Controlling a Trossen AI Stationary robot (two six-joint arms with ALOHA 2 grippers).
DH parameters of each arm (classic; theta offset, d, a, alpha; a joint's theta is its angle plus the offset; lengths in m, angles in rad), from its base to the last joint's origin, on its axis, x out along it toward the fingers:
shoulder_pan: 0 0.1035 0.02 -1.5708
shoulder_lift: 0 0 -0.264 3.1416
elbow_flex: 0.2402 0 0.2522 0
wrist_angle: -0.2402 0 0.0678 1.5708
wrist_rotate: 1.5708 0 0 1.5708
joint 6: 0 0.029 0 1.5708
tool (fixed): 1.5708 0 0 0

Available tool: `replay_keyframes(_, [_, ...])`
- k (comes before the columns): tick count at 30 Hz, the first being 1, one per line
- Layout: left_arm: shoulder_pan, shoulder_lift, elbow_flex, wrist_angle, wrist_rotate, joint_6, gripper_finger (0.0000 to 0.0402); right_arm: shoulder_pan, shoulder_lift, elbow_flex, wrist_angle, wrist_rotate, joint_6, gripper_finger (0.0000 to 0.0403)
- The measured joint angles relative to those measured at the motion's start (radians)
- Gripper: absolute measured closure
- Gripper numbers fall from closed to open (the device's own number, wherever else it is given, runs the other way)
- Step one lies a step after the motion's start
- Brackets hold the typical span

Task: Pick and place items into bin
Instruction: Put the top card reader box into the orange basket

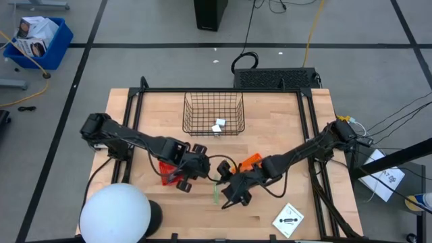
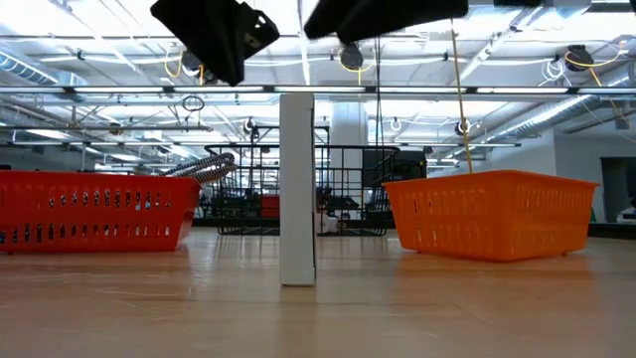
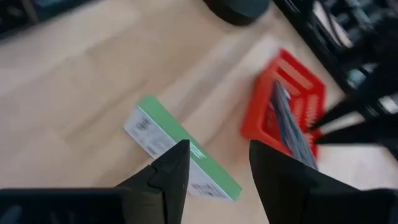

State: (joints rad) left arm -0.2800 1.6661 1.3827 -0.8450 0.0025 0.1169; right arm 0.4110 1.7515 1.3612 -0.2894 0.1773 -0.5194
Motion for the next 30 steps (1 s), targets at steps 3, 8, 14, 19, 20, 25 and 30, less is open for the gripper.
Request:
replay_keyframes(3, [0.001, -0.028, 0.0, -0.014, 0.005, -0.028, 0.0355, -0.024, 0.0, 0.021, -0.031, -0.07, -0.013, 0.0242])
replay_keyframes(8, [-0.013, -0.11, 0.0, 0.046, 0.061, 0.012, 0.0355, -0.061, 0.0, 0.027, -0.062, -0.079, -0.048, 0.0242])
replay_keyframes(14, [0.005, -0.211, 0.0, 0.136, 0.229, 0.091, 0.0355, -0.094, 0.0, 0.027, -0.063, -0.153, -0.077, 0.0243])
replay_keyframes(19, [0.046, -0.285, -0.058, 0.22, 0.305, 0.112, 0.0355, -0.104, 0.005, 0.027, -0.06, -0.183, -0.093, 0.0243])
replay_keyframes(20, [0.058, -0.306, -0.088, 0.252, 0.319, 0.111, 0.0355, -0.103, 0.011, 0.03, -0.06, -0.183, -0.097, 0.0243])
replay_keyframes(25, [0.123, -0.428, -0.277, 0.445, 0.367, 0.071, 0.0355, -0.107, 0.069, 0.082, -0.11, -0.208, -0.125, 0.0243])
replay_keyframes(30, [0.158, -0.534, -0.435, 0.62, 0.366, 0.006, 0.0355, -0.116, 0.142, 0.18, -0.203, -0.209, -0.161, 0.0243])
